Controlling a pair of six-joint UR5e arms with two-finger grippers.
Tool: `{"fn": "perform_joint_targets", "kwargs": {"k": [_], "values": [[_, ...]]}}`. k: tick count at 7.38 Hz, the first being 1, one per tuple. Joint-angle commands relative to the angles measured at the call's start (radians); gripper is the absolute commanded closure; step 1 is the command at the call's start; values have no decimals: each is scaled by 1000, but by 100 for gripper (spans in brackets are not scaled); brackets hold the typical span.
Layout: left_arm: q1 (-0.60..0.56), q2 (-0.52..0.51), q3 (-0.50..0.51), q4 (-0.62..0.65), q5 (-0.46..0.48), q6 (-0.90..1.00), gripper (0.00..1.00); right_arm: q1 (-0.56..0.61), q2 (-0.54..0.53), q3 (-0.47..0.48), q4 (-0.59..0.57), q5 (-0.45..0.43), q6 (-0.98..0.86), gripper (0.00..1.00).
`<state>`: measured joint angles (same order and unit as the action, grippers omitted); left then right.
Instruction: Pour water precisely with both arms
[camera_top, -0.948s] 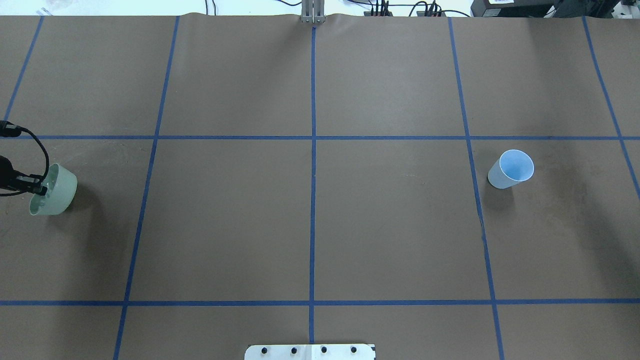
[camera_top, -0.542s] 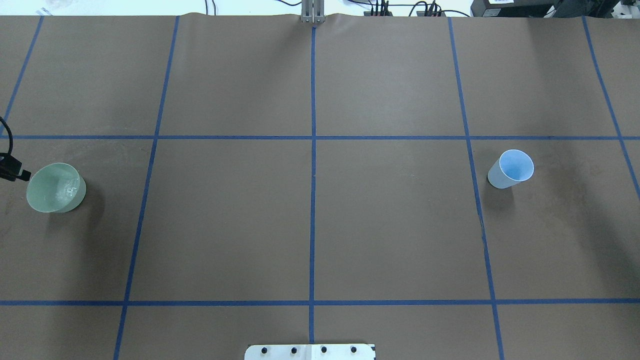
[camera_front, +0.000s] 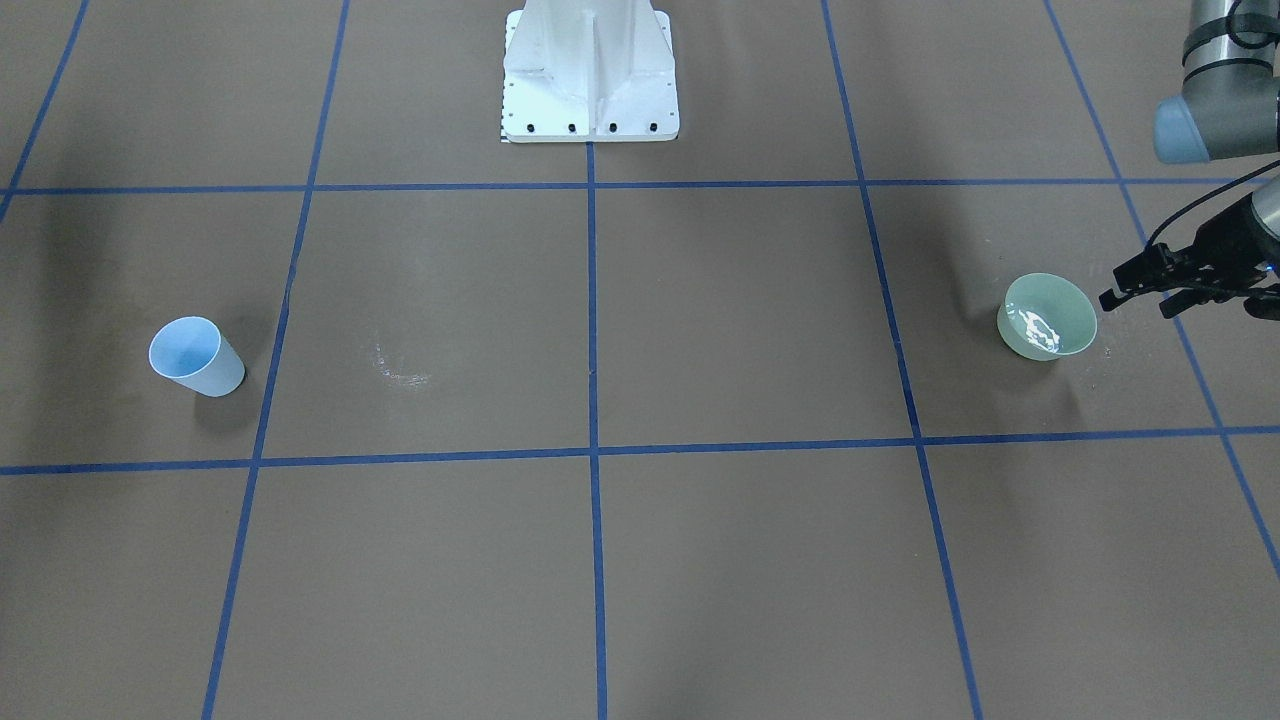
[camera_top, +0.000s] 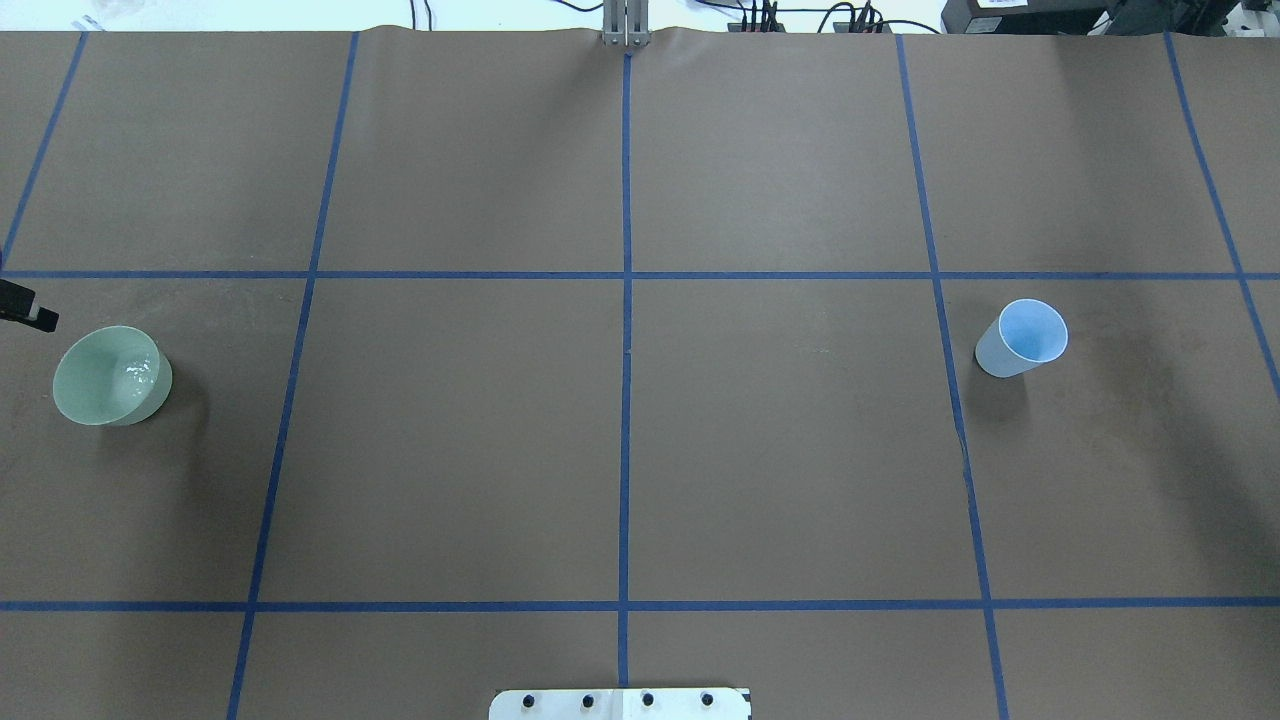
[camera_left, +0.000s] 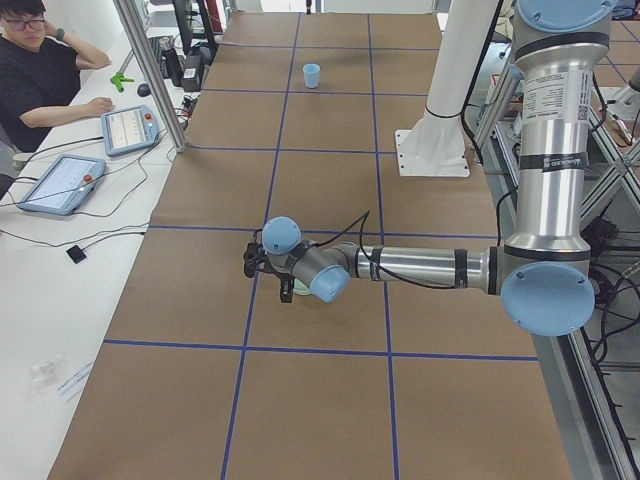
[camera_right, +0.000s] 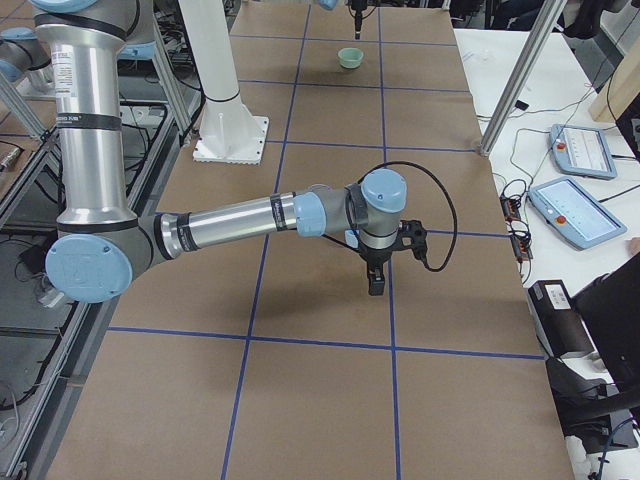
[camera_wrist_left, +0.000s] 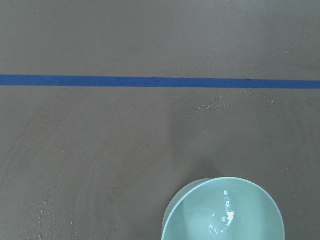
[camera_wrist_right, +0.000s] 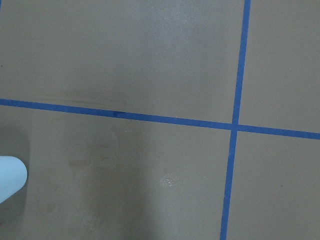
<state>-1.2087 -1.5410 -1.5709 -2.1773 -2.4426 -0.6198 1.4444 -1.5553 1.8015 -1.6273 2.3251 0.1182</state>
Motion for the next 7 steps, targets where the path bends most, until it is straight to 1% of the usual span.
{"fn": "perform_joint_targets", "kwargs": {"k": [1,3,4,5,6,7], "values": [[-55,-28,-18,124,28,180,0,2,-8,18,15,-7,-5,0],[-202,-121,-32,457,123,523,0,7,-25,6,15,-23,-5,0],[-266,-176,-31,599,182,675,0,7,-31,7,15,-23,4,0],[-325,-226,-18,717,204,804,0,7,-44,10,15,-20,-5,0],[-366,-240,-11,759,200,851,0,7,-49,9,14,-21,-3,0],[-370,-213,-11,763,195,853,0,7,-75,6,15,-18,-6,0]]}}
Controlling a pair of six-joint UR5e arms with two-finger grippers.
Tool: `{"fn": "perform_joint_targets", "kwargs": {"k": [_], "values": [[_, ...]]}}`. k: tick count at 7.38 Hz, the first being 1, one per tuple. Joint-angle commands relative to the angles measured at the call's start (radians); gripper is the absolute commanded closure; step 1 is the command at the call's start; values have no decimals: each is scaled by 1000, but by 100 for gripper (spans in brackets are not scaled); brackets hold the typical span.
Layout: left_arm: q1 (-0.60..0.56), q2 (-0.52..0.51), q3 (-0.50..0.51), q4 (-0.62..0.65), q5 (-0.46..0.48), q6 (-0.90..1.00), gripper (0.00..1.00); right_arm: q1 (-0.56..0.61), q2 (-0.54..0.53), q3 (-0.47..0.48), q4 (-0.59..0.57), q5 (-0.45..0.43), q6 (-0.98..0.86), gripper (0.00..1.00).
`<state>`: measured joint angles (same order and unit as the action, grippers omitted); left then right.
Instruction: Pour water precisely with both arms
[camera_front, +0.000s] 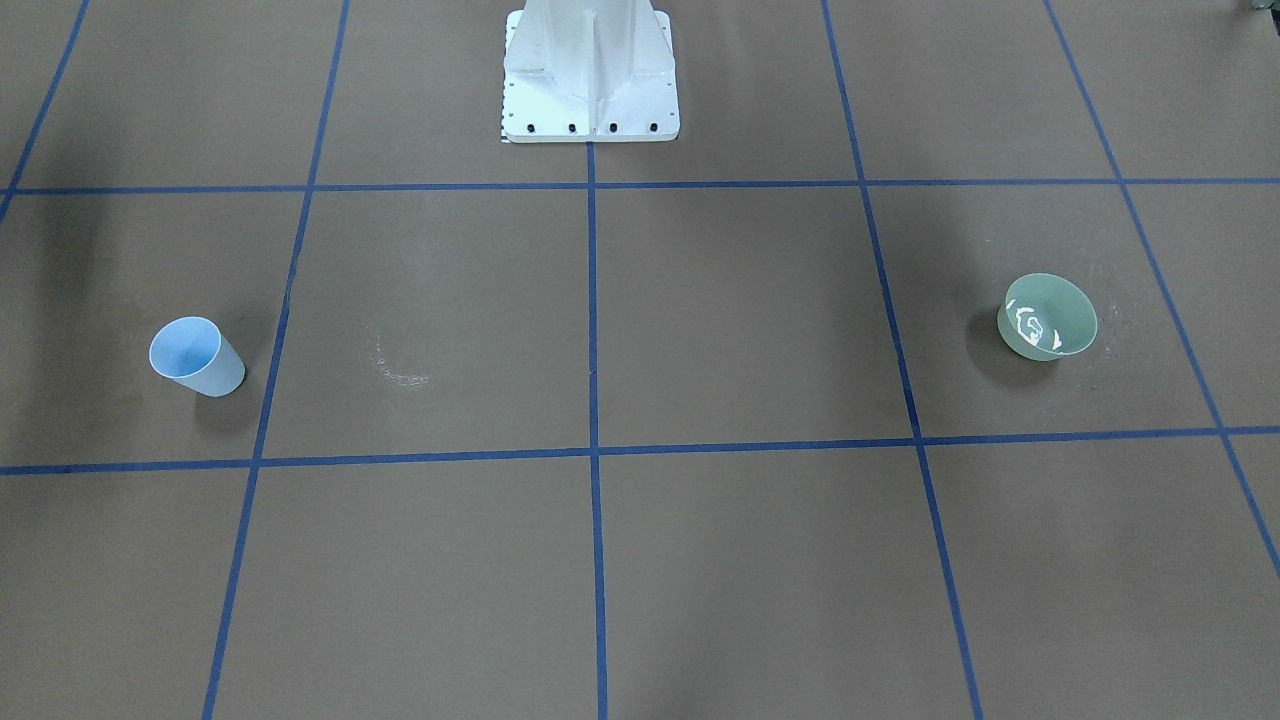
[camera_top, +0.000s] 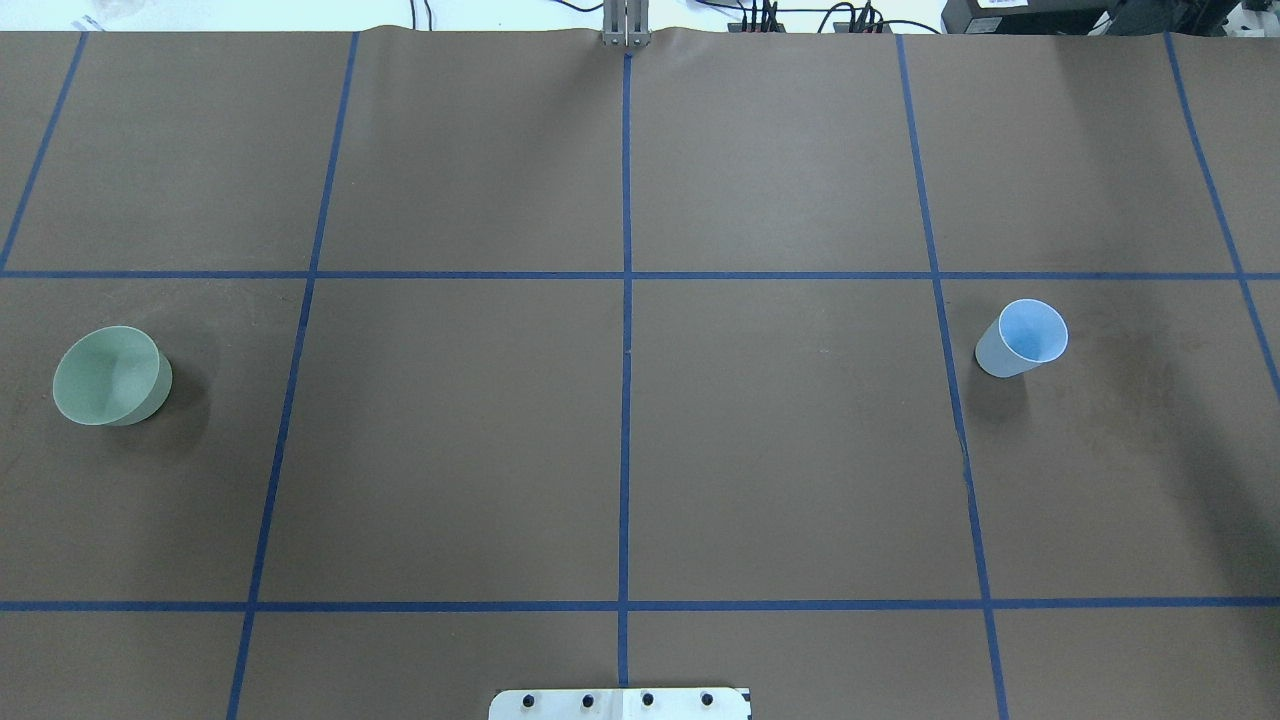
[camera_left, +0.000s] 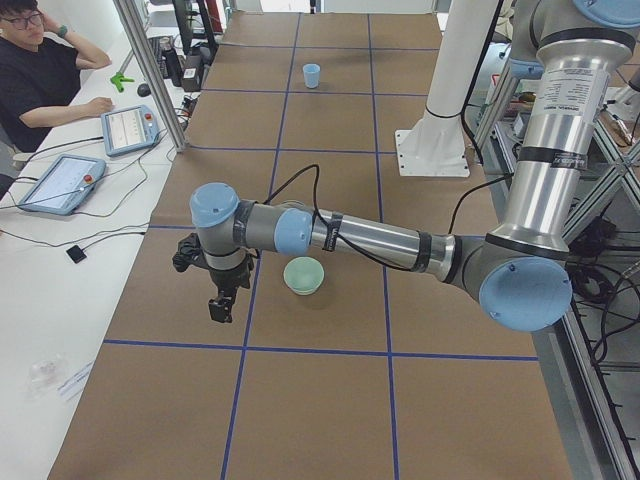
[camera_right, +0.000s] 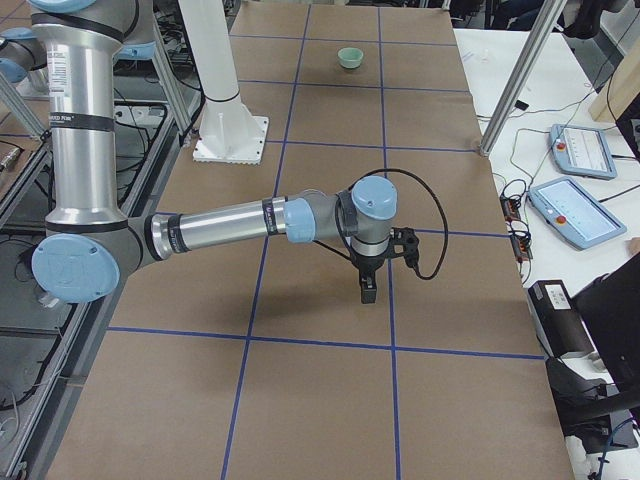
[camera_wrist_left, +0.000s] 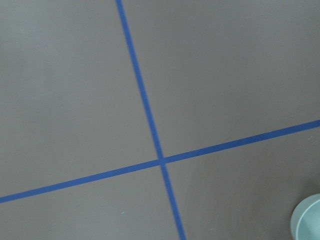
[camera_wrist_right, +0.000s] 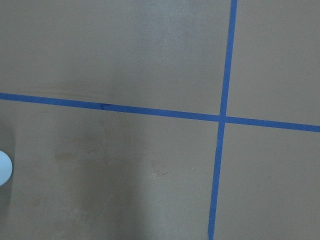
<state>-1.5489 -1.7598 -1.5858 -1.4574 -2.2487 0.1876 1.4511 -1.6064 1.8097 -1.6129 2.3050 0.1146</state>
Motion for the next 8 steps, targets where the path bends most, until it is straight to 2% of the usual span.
{"fn": "perform_joint_targets", "kwargs": {"k": [1,2,5,7,8], "values": [[-31,46,-2,42,-21,43,0,3,-42,-3,4,13,-1,0],[-31,104,-2,20,-66,35,0,30,-56,-3,2,16,-3,0],[-31,131,-54,0,-78,-71,0,112,-110,5,-2,56,-7,0],[-31,131,-49,0,-75,-69,0,130,-119,-7,-9,54,-143,0],[-31,132,-51,0,-75,-69,0,135,-121,-15,-15,56,-151,0]]}}
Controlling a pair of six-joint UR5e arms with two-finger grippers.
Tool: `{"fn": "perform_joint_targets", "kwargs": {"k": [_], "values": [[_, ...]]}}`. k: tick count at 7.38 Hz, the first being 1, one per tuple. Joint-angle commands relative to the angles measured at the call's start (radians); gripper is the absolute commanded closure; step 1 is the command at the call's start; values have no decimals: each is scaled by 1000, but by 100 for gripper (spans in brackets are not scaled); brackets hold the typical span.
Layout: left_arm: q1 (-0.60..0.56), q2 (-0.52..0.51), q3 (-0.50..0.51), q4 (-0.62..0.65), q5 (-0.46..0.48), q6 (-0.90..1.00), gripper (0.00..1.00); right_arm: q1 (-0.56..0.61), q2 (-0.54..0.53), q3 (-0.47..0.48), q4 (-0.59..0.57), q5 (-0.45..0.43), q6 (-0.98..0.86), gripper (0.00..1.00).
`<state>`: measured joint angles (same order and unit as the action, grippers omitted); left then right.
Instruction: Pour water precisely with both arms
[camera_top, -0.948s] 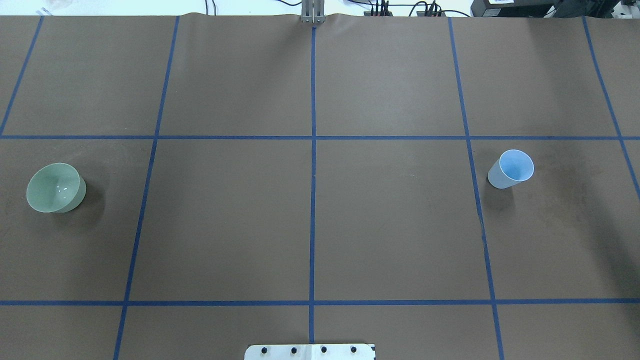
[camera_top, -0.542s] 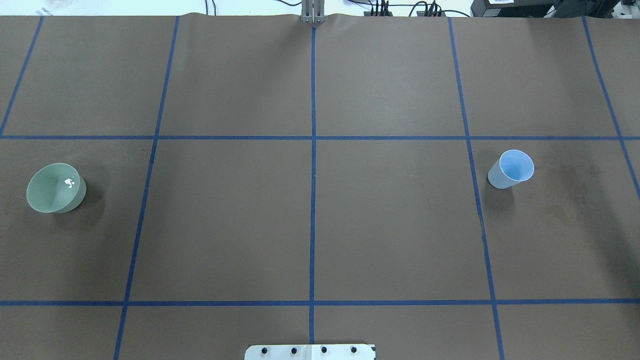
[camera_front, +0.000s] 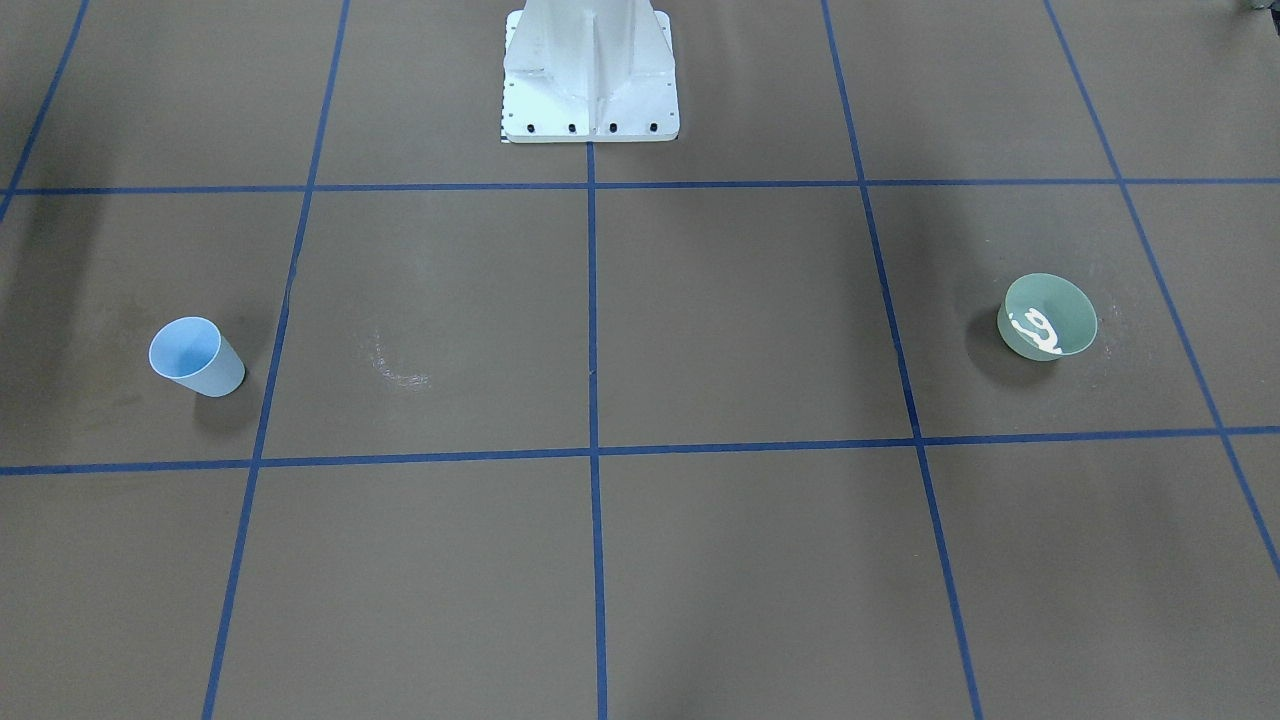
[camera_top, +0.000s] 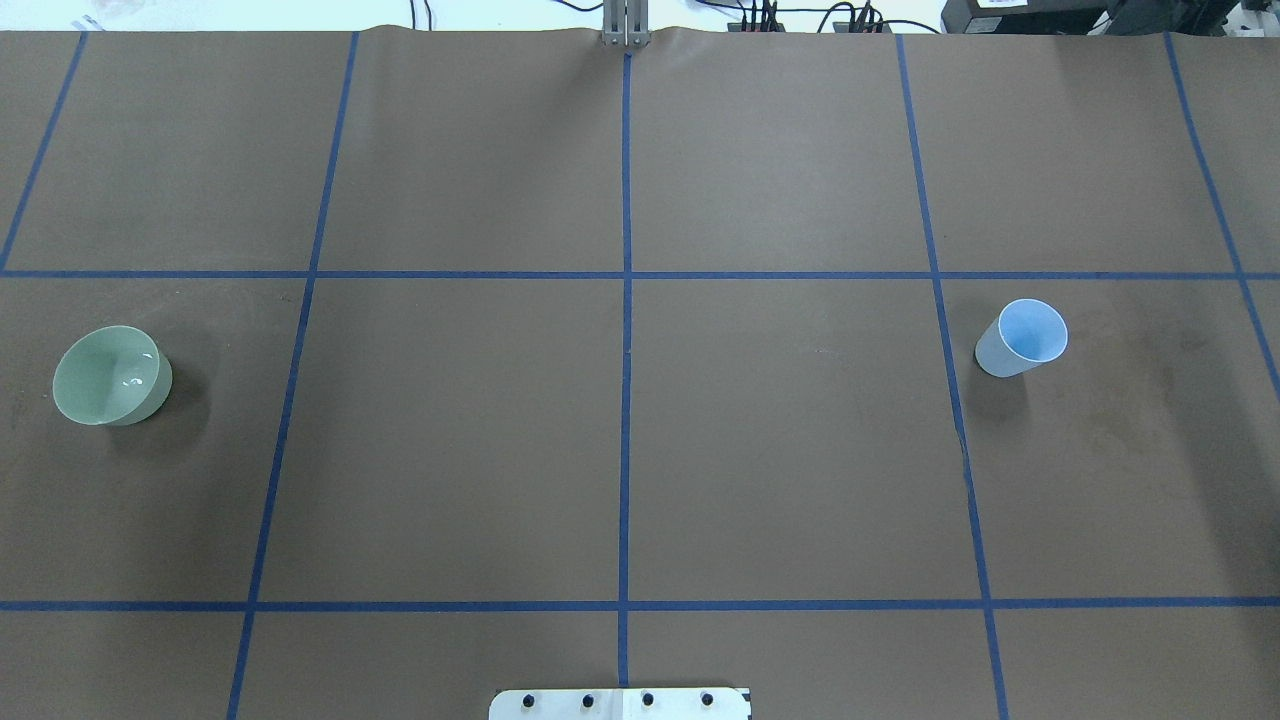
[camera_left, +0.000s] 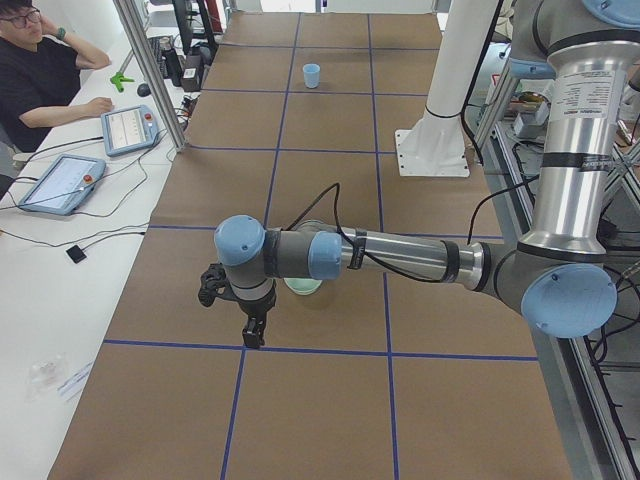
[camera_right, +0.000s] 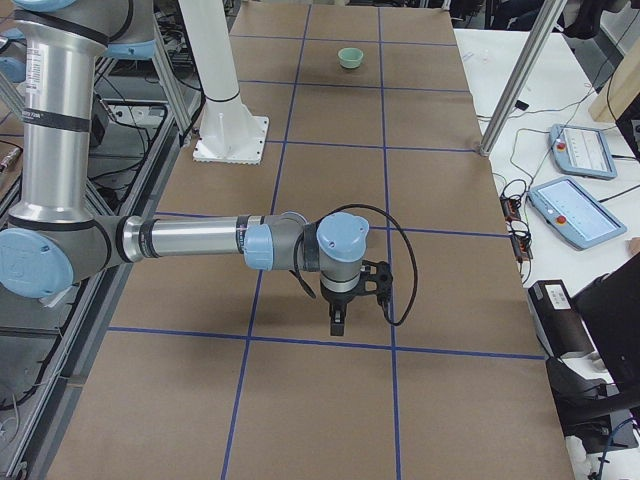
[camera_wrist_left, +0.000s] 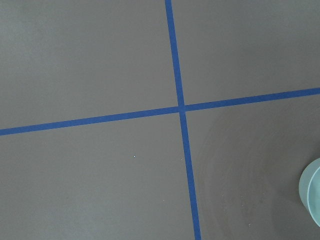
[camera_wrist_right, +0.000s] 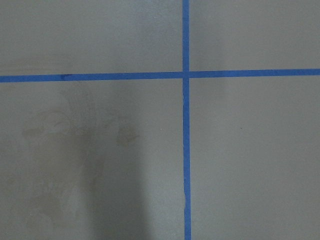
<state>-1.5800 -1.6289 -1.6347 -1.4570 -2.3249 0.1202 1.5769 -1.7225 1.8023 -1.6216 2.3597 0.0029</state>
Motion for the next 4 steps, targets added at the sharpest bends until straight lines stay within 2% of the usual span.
{"fn": "perform_joint_targets", "kwargs": {"k": [1,4], "values": [[0,1,1,0,2,-1,0,17,-5,-11,-6,1,-40,0],[0,1,4,0,4,1,0,17,-2,-6,-6,9,-40,0]]}}
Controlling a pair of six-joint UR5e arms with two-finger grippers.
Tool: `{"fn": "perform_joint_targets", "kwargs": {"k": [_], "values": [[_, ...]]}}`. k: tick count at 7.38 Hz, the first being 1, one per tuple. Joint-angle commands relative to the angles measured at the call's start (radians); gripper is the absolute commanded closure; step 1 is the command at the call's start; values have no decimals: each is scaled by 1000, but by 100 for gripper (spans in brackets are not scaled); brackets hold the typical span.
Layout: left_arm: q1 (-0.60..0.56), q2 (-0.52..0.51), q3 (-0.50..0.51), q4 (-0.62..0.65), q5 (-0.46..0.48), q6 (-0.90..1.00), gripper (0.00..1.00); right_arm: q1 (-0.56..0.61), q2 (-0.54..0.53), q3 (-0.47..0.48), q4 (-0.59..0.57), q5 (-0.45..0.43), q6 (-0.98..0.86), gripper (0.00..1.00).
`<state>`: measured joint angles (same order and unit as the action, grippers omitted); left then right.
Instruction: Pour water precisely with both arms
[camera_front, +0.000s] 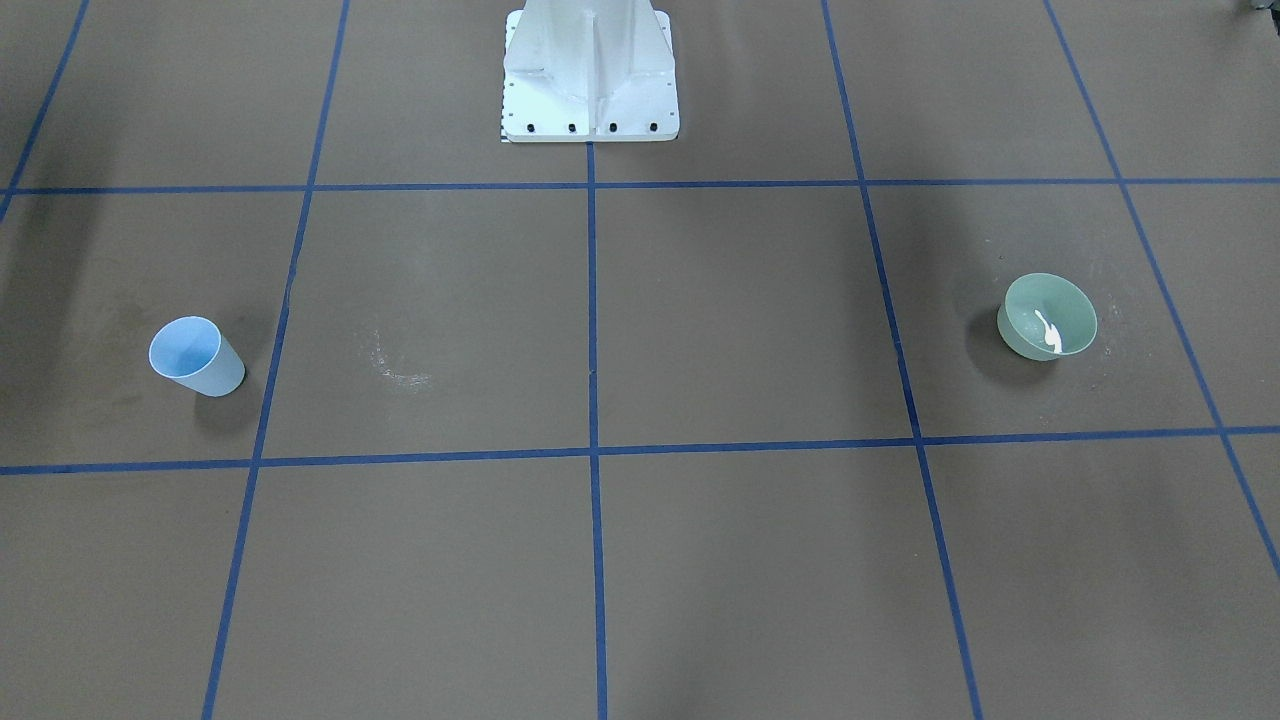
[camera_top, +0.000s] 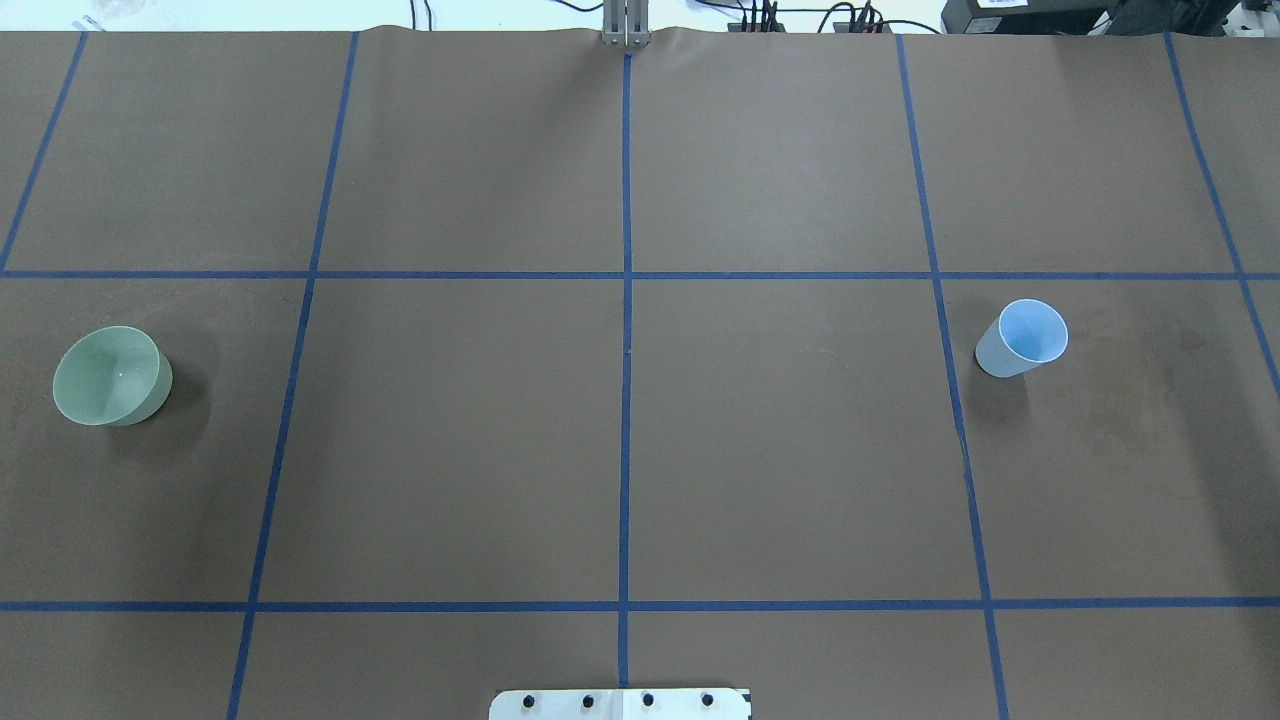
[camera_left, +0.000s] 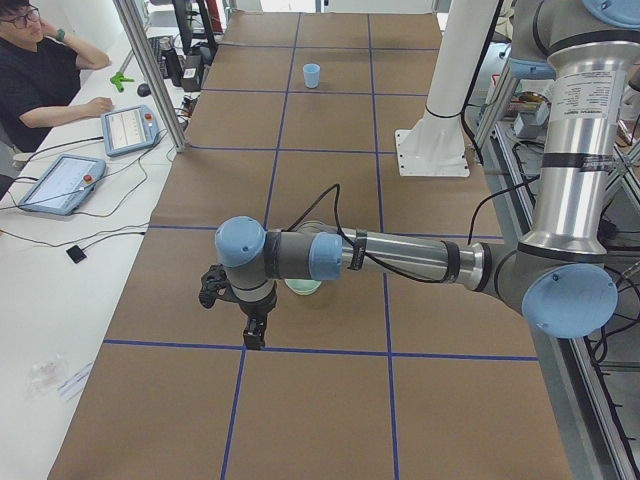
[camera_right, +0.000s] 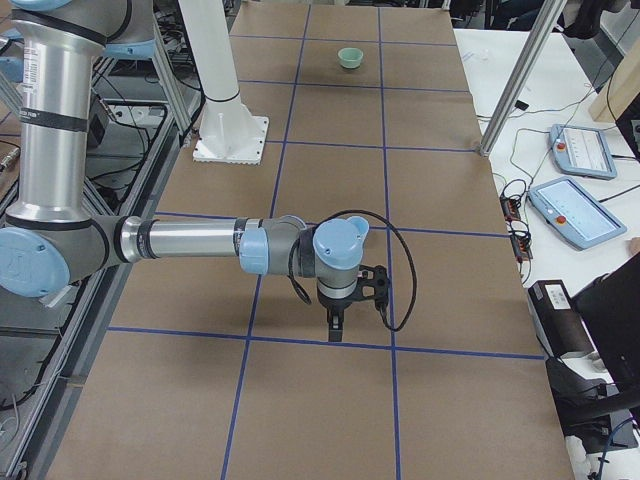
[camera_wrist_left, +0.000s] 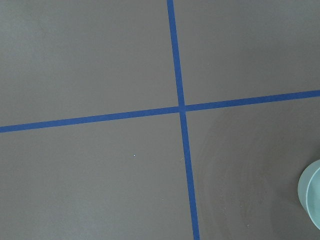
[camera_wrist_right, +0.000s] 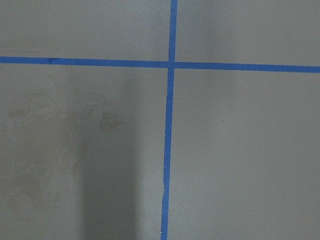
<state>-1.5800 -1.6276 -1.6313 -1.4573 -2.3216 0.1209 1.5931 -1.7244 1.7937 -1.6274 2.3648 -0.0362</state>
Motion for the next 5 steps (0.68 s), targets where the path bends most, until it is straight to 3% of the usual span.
{"fn": "perform_joint_targets", "kwargs": {"k": [1,5], "values": [[0,0,1,0,1,0,0,1,-1,3,0,5,-1,0],[0,0,2,0,1,-1,0,2,-3,4,-2,24,1,0]]}}
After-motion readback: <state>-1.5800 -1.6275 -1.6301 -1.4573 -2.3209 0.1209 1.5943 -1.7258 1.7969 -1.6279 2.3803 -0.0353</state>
